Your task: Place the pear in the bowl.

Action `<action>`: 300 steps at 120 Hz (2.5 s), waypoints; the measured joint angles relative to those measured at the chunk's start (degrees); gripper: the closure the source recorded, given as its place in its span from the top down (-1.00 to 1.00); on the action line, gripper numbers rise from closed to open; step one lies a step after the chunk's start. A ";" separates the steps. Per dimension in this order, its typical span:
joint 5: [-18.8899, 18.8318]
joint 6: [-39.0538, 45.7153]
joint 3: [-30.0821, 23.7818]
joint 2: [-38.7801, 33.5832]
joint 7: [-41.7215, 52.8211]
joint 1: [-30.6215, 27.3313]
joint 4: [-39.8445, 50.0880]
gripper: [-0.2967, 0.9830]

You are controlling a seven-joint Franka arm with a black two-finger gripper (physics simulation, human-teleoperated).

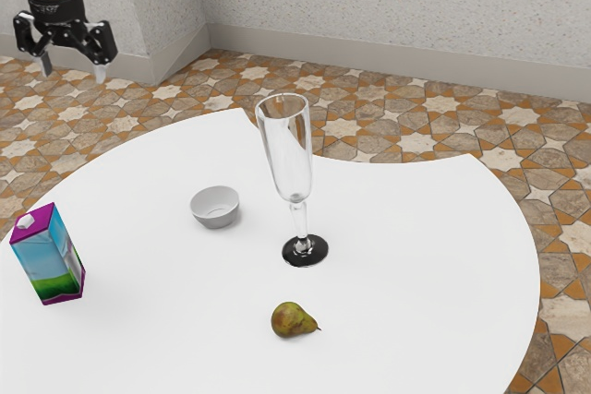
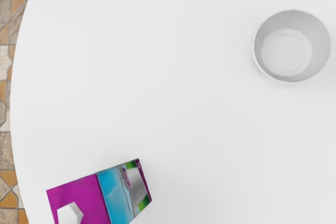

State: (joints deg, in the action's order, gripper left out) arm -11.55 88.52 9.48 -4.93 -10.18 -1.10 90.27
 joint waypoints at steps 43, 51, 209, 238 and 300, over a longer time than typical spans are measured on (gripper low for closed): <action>3.84 2.85 -5.32 -1.08 -0.84 5.98 13.25 0.54; 4.85 5.45 -6.85 -1.03 -0.90 7.95 18.32 0.53; 10.25 42.66 -22.85 11.94 16.39 10.25 38.63 0.54; 10.11 44.45 -22.76 16.04 19.26 8.77 36.22 0.54; 10.30 48.90 -22.75 20.24 22.62 8.82 35.61 0.54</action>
State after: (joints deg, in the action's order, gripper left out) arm -1.25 137.42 -13.27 15.31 12.44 7.72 125.88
